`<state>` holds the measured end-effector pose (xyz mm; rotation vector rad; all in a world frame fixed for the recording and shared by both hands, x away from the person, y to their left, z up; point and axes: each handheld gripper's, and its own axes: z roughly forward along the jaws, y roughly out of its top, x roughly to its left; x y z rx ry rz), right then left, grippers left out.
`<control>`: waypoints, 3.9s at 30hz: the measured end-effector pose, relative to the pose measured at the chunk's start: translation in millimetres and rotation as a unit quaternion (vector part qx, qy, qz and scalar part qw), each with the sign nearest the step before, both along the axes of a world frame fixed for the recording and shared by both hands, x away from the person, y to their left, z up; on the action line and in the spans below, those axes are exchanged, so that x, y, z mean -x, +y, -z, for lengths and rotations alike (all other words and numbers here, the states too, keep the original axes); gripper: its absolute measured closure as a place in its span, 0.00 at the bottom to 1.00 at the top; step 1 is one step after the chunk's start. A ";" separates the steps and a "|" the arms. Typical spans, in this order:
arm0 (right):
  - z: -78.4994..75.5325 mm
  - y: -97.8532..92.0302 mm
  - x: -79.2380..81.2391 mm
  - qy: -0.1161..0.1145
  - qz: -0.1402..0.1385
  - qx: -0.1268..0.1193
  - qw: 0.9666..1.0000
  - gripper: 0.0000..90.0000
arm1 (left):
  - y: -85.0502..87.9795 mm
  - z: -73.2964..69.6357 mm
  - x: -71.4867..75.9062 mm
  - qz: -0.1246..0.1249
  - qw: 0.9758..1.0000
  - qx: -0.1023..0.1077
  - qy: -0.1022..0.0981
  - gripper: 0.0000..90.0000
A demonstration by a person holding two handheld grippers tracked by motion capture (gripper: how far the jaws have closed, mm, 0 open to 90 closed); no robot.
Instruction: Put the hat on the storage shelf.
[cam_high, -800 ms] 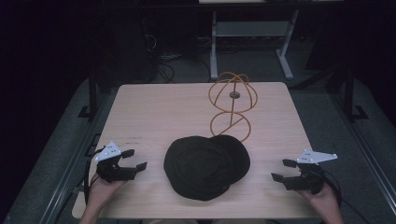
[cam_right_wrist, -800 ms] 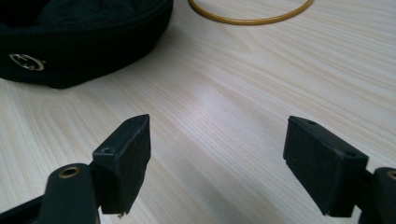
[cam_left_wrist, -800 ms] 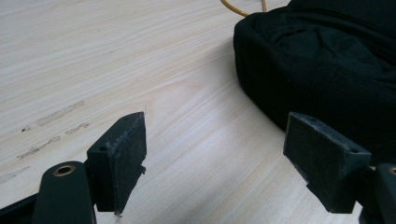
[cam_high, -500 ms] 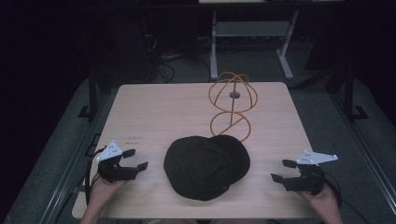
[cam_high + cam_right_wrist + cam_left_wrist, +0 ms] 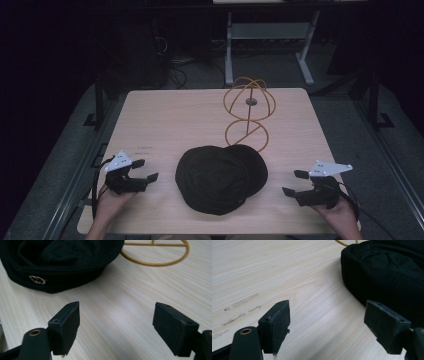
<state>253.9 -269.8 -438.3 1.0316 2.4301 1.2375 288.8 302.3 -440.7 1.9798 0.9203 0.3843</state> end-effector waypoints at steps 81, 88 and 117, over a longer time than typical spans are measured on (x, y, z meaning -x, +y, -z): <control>-32.0 188.9 -7.8 0.002 -0.276 0.080 0.958 0.57 | 9.5 -0.6 -1.3 -0.014 1.000 0.027 0.000 0.23; -28.8 201.3 -7.2 0.000 -0.290 0.088 0.953 0.63 | 9.8 -0.8 -1.0 -0.014 1.000 0.027 -0.001 0.23; -16.1 227.2 -1.5 0.016 -0.303 0.160 0.939 0.88 | 8.9 -0.9 -0.7 -0.012 1.000 0.026 -0.001 0.23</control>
